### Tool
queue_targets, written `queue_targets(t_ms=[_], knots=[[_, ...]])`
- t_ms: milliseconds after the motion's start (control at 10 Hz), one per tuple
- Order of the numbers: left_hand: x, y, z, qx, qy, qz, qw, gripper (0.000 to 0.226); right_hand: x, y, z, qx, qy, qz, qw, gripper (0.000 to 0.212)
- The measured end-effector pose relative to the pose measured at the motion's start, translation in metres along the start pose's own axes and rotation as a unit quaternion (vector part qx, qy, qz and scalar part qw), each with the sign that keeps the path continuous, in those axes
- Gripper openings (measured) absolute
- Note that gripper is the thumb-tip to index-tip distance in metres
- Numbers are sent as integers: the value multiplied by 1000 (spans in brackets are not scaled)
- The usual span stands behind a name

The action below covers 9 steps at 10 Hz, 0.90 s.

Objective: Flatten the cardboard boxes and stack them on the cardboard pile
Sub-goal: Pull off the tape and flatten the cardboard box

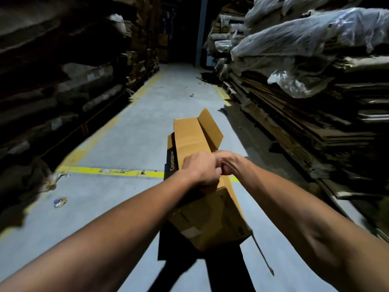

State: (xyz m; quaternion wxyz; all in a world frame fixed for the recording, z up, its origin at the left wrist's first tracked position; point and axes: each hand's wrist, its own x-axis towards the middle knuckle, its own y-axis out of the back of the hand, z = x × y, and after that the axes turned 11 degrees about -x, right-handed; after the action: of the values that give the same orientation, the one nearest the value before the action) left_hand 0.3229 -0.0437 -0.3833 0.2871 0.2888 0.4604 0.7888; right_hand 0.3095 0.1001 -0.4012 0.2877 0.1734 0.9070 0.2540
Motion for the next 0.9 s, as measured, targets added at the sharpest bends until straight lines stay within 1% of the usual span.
queue_targets(t_ms=[100,200,300,400,500,600,700,800,900], knots=[[1,8,-45,-71,49,123,989,32,3,-1,-20,5,11,57,998,31],[-1,11,-77,-119,106,210,965,28,13,5,-34,69,15,90,993,30],[1,25,-102,-171,166,280,930,30,21,14,-48,120,41,130,983,23],[2,38,-118,-226,225,335,887,31,34,18,-52,158,64,144,975,45],[2,51,-138,-317,300,392,810,44,41,23,-55,196,79,146,966,49],[3,49,-165,-405,395,401,720,66,14,29,-62,219,102,168,956,43],[3,23,-192,-490,484,338,642,85,9,37,-43,215,150,148,954,46],[-3,-16,-208,-600,511,246,564,103,34,42,-4,207,193,110,953,62],[-15,-42,-205,-654,545,125,510,105,31,36,19,213,191,106,952,76]])
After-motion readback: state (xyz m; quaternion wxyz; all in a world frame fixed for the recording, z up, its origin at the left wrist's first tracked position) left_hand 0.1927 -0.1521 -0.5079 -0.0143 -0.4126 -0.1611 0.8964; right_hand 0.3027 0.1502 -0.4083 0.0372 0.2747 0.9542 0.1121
